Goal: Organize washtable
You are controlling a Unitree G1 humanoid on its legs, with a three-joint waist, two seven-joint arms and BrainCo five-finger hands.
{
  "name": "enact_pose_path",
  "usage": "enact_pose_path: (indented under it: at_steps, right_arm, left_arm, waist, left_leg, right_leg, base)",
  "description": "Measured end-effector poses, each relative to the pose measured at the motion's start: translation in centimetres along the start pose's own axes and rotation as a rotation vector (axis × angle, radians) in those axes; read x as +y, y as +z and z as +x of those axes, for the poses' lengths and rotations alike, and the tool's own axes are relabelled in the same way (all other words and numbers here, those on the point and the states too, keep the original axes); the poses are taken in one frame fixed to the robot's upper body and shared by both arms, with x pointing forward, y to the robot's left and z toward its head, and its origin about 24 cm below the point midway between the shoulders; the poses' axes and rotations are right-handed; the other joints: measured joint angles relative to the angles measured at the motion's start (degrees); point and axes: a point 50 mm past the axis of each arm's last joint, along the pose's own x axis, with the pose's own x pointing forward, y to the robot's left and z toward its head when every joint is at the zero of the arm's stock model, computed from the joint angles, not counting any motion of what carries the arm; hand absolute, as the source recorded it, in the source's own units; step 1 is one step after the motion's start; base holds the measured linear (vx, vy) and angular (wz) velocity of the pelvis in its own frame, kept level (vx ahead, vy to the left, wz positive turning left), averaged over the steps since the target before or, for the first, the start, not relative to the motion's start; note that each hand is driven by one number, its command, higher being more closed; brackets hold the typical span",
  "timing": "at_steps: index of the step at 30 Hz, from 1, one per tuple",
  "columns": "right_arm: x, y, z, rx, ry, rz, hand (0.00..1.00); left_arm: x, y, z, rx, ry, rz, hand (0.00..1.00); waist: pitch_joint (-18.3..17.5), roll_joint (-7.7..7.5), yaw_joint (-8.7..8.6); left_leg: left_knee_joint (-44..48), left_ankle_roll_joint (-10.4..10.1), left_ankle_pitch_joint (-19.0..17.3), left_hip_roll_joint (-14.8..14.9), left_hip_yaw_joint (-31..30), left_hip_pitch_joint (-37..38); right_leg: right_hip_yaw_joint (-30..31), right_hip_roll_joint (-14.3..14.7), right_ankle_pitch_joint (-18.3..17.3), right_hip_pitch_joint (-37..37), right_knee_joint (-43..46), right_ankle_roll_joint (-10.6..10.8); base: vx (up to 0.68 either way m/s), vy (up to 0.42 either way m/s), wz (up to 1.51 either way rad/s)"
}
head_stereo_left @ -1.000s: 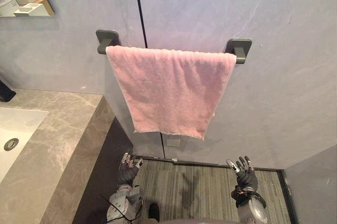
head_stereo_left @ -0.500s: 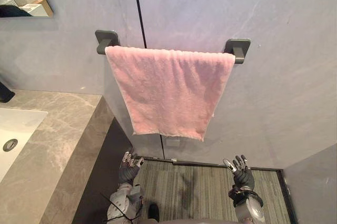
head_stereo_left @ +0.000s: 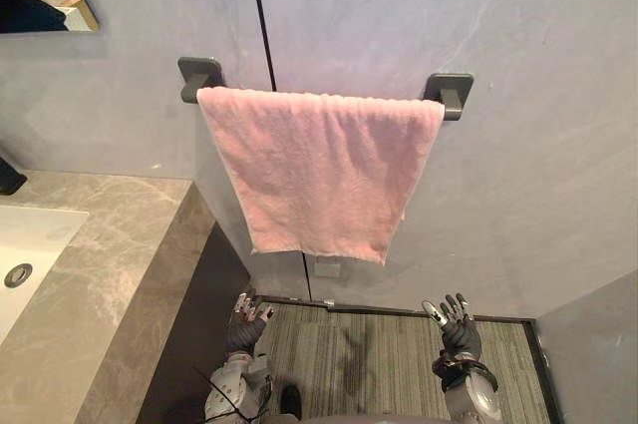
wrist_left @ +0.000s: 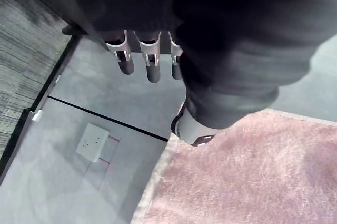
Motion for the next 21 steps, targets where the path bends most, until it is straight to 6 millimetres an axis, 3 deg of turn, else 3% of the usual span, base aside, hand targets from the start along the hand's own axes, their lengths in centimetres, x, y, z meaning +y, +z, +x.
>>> enact_pose_path:
  at_steps: [21]
  right_arm:
    - [0.08, -0.29, 0.17, 0.020, 0.002, -0.003, 0.00]
  left_arm:
    - [-0.39, -0.15, -0.04, 0.006, -0.019, 0.005, 0.00]
  waist:
    - [0.01, 0.01, 0.01]
  left_leg:
    - [0.00, -0.07, -0.19, 0.15, 0.99, 0.24]
  right_leg:
    - [1.02, 0.08, 0.13, -0.10, 0.07, -0.18]
  base:
    - [0.00, 0.000, -0.02]
